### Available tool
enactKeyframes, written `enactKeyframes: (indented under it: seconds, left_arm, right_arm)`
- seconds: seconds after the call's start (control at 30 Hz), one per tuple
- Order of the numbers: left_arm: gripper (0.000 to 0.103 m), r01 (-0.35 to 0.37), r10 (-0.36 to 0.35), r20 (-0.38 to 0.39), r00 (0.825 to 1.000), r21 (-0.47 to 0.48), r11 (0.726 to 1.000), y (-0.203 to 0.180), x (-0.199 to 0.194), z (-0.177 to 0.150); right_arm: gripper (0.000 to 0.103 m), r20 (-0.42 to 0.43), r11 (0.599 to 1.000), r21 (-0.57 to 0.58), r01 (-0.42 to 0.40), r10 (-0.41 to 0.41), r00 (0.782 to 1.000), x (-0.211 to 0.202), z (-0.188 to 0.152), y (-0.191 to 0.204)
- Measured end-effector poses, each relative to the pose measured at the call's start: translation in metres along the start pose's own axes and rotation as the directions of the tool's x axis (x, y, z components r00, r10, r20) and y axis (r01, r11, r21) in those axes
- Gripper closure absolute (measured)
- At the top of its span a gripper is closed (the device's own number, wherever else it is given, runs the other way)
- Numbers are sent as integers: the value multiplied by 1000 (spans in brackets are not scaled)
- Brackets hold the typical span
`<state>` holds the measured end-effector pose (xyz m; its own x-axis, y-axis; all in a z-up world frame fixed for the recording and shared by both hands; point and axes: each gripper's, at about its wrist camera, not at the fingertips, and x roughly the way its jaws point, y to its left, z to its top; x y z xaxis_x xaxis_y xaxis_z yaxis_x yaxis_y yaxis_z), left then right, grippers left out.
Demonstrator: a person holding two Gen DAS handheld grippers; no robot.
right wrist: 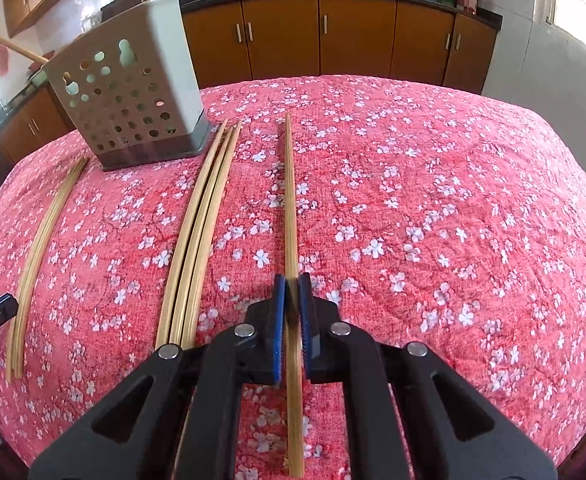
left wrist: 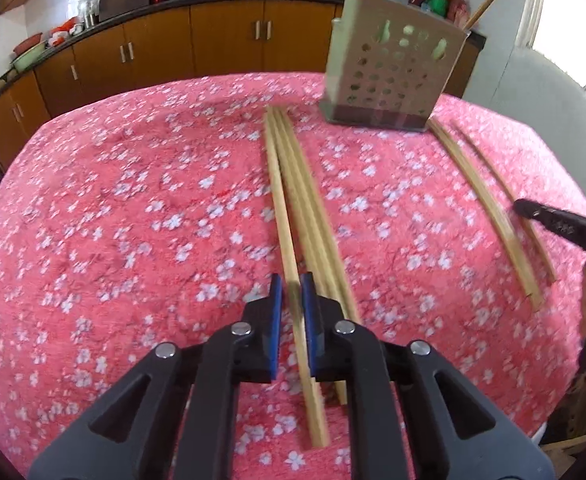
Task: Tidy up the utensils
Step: 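Close the right tool on a single chopstick while the left tool grasps another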
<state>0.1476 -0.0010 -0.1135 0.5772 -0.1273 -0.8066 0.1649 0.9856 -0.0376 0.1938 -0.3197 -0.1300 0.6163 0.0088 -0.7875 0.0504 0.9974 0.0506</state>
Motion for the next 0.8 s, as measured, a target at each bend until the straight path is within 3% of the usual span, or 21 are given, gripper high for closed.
enactKeyframes:
  seconds: [0.2, 0.33, 0.47, 0.8]
  left_arm:
    - [94, -13, 14, 19, 1000, -12, 1000, 4, 2, 0]
    - [94, -61, 63, 35, 997, -61, 996, 16, 13, 16]
    - [95, -89, 95, 38, 995, -135, 987, 40, 25, 37]
    - [93, -88, 100, 66, 993, -160, 983, 64, 33, 50]
  right_arm:
    - [94, -1, 999, -11, -40, 40, 999, -10, -14, 3]
    - [95, 18, 999, -12, -40, 40, 999, -11, -15, 3]
    - [95, 43, 1000, 27, -9, 8, 999, -1, -2, -8]
    - [95, 80, 999, 45, 4, -7, 997, 15, 16, -18]
